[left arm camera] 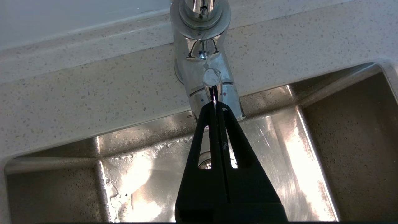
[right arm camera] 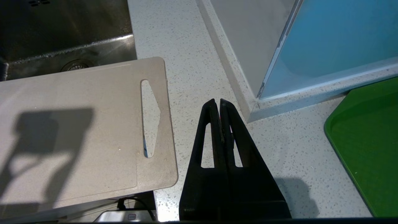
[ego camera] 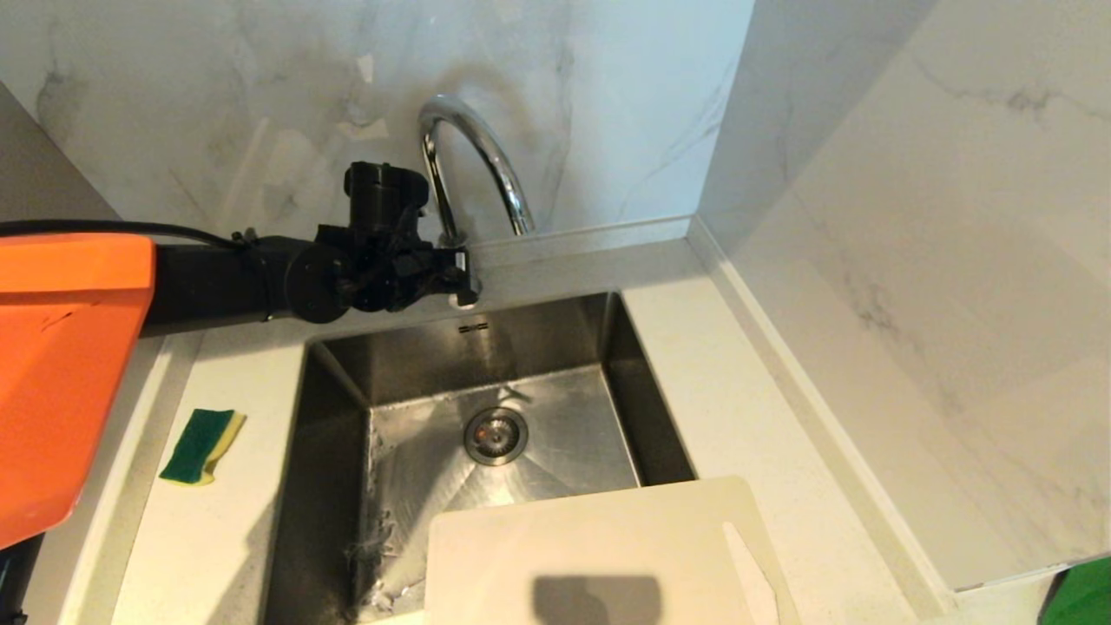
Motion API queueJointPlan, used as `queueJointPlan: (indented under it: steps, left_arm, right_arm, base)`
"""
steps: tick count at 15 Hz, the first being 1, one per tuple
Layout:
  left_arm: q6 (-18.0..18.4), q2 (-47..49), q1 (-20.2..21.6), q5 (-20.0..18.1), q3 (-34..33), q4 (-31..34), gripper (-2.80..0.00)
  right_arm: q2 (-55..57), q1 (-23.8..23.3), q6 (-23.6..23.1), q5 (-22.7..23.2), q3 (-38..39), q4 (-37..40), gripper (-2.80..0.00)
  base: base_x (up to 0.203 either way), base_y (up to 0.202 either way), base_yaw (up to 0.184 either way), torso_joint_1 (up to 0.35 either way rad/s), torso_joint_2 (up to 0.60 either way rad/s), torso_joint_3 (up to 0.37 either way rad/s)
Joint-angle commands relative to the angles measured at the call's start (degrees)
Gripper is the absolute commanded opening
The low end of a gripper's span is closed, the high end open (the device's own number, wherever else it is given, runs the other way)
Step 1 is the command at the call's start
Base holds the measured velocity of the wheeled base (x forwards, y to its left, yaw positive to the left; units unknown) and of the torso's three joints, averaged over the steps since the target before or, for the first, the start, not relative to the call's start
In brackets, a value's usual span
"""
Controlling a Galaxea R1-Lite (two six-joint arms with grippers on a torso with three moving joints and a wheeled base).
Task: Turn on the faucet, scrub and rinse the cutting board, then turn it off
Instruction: Turn off the tap
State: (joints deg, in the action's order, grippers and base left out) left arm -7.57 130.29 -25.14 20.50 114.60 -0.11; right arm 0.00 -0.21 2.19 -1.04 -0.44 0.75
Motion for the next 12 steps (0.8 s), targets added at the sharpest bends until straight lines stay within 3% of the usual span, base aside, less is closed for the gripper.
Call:
queueJointPlan:
  steps: [1, 4, 8, 12]
  left_arm:
    - [-0.32, -0.65, -0.03, -0.03, -0.17, 0.89, -2.8]
    - [-1.3, -6.19, -0.23, -0.52, -0.94, 7.59, -2.8]
    - [-1.48, -19.13, -0.8, -4.74, -4.41, 26.41, -2.8]
    - [-0.99, -34.22, 1.76, -10.75, -17.46, 32.65, -2.8]
  right_arm:
    - [0.08, 0.03, 0.0, -0.01, 0.0, -0.03, -2.8]
    - [0.01, -0.04, 0.0, -0.01, 0.0, 0.04, -2.8]
    - [0.04, -0.02, 0.0, -0.01, 0.0, 0.03, -2.8]
    - [0.09, 0.04, 0.0, -0.01, 0.0, 0.04, -2.8]
  base:
    - [0.0, 0.0, 0.0, 0.0, 0.0, 0.0]
    - [0.0, 0.0, 0.0, 0.0, 0.0, 0.0]
    - [0.0, 0.0, 0.0, 0.0, 0.0, 0.0]
    - [0.0, 0.0, 0.0, 0.0, 0.0, 0.0]
